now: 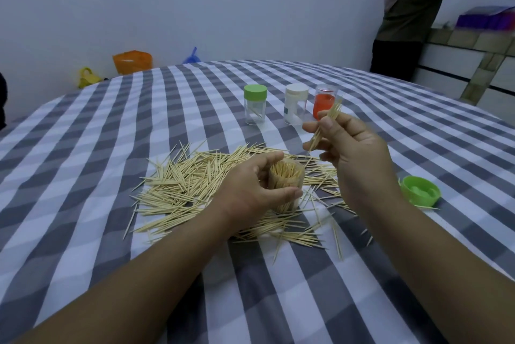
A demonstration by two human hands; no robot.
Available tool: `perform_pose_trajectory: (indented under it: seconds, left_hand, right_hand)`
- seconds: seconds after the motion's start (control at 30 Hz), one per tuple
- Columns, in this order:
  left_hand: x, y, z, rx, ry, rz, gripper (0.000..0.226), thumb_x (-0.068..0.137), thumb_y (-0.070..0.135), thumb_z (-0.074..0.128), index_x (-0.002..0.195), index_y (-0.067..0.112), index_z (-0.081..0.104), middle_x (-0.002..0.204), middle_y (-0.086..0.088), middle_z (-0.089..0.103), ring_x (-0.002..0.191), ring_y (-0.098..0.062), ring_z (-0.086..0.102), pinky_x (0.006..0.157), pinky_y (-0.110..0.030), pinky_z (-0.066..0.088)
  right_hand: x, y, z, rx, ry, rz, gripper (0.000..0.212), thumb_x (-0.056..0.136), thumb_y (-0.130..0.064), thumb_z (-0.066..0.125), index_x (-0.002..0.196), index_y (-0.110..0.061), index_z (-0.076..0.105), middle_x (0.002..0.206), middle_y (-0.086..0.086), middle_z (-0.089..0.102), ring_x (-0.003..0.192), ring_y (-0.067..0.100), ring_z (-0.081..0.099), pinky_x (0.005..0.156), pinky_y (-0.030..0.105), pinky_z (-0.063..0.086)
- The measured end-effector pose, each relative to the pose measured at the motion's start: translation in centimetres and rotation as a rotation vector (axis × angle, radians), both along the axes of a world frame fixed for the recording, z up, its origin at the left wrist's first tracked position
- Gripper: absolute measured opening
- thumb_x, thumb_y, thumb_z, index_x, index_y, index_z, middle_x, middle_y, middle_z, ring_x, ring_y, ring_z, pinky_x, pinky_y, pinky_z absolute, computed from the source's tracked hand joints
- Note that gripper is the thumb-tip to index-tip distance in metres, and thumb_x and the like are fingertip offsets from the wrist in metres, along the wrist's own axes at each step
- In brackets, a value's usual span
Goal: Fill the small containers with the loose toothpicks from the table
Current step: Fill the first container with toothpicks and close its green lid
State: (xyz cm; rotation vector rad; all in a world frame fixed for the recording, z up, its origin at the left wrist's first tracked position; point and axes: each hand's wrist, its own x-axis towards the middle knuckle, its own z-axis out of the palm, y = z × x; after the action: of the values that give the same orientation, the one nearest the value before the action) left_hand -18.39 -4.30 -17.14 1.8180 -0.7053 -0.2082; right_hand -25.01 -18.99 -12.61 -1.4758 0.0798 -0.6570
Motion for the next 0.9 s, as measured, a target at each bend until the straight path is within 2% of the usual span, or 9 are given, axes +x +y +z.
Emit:
perform_pose_trajectory:
  seconds: [0.07, 0.17, 0.27, 0.37, 0.47, 0.63, 0.7, 0.8, 0.9]
  left_hand:
    - [0.0, -0.1, -0.1, -0.011, 0.014, 0.001, 0.082, 0.054, 0.036, 0.084, 0.13, 0.022, 0.054, 0.108, -0.003, 0.069, 0.099, -0.016, 0.067, 0.094, -0.042, 0.052]
    - [-0.1, -0.1, 0.0, -0.018, 0.003, 0.004, 0.088, 0.051, 0.039, 0.083, 0.131, 0.02, 0.054, 0.115, 0.005, 0.065, 0.101, -0.015, 0.067, 0.096, -0.042, 0.051]
    - [-0.2, 0.0, 0.2, -0.011, -0.008, 0.012, 0.096, 0.047, 0.049, 0.083, 0.133, 0.02, 0.053, 0.119, 0.014, 0.061, 0.105, -0.013, 0.065, 0.097, -0.04, 0.05]
    - [-0.2, 0.1, 0.2, -0.006, -0.002, 0.013, 0.084, 0.058, 0.03, 0.089, 0.132, 0.019, 0.053, 0.108, 0.012, 0.066, 0.101, -0.012, 0.067, 0.096, -0.041, 0.051]
    - [0.0, 0.1, 0.0, -0.011, 0.007, 0.01, 0.078, 0.063, 0.022, 0.088, 0.132, 0.018, 0.053, 0.104, 0.003, 0.07, 0.098, -0.013, 0.068, 0.094, -0.042, 0.052]
    - [0.2, 0.1, 0.0, -0.023, 0.013, 0.019, 0.085, 0.055, 0.036, 0.084, 0.132, 0.021, 0.053, 0.111, 0.003, 0.069, 0.101, -0.013, 0.067, 0.094, -0.041, 0.052]
    - [0.3, 0.2, 0.0, -0.021, 0.009, 0.015, 0.085, 0.056, 0.037, 0.086, 0.132, 0.021, 0.052, 0.113, 0.001, 0.068, 0.102, -0.013, 0.067, 0.093, -0.042, 0.053]
    - [0.3, 0.1, 0.0, -0.021, 0.002, 0.012, 0.091, 0.05, 0.051, 0.083, 0.132, 0.024, 0.054, 0.109, -0.004, 0.07, 0.102, -0.017, 0.067, 0.093, -0.045, 0.052]
    - [0.3, 0.1, -0.1, -0.01, -0.015, 0.015, 0.091, 0.05, 0.051, 0.081, 0.132, 0.023, 0.054, 0.109, -0.003, 0.07, 0.102, -0.015, 0.067, 0.093, -0.042, 0.053]
  right_hand:
    - [0.2, 0.5, -0.5, -0.017, 0.027, 0.014, 0.012, 0.095, -0.02, 0.052, 0.097, -0.02, 0.064, 0.091, -0.004, 0.073, 0.077, 0.01, 0.064, 0.064, 0.016, 0.046]
    - [0.5, 1.0, -1.3, -0.092, 0.097, 0.04, 0.013, 0.093, -0.019, 0.056, 0.099, -0.014, 0.066, 0.087, -0.012, 0.073, 0.078, -0.003, 0.064, 0.063, 0.007, 0.044]
    - [0.6, 1.3, -1.7, -0.095, 0.118, 0.075, 0.017, 0.09, -0.019, 0.06, 0.107, -0.019, 0.064, 0.091, -0.009, 0.072, 0.078, -0.009, 0.063, 0.065, 0.005, 0.044]
    - [0.6, 1.1, -2.0, -0.182, 0.097, 0.029, 0.032, 0.09, -0.025, 0.06, 0.12, -0.034, 0.053, 0.094, -0.006, 0.073, 0.094, -0.007, 0.063, 0.083, 0.01, 0.046]
    - [0.6, 0.8, -2.2, -0.257, 0.064, -0.009, 0.027, 0.092, -0.019, 0.058, 0.112, -0.036, 0.059, 0.091, -0.008, 0.072, 0.093, -0.006, 0.063, 0.082, 0.009, 0.048]
    - [0.6, 0.8, -2.3, -0.354, 0.11, 0.049, 0.016, 0.094, -0.024, 0.054, 0.097, -0.026, 0.07, 0.09, -0.022, 0.064, 0.087, -0.015, 0.06, 0.075, 0.002, 0.044]
    - [0.6, 0.8, -2.3, -0.356, 0.095, 0.064, 0.018, 0.095, -0.026, 0.053, 0.103, -0.027, 0.069, 0.096, -0.023, 0.064, 0.093, -0.016, 0.058, 0.076, 0.001, 0.043]
    - [0.7, 0.7, -2.5, -0.417, 0.087, 0.025, 0.024, 0.092, -0.027, 0.058, 0.113, -0.039, 0.06, 0.108, -0.02, 0.061, 0.106, -0.003, 0.058, 0.085, 0.014, 0.045]
    - [0.9, 0.5, -2.8, -0.551, 0.091, -0.052, 0.028, 0.091, -0.025, 0.061, 0.109, -0.047, 0.058, 0.106, -0.025, 0.057, 0.113, 0.007, 0.053, 0.095, 0.028, 0.044]
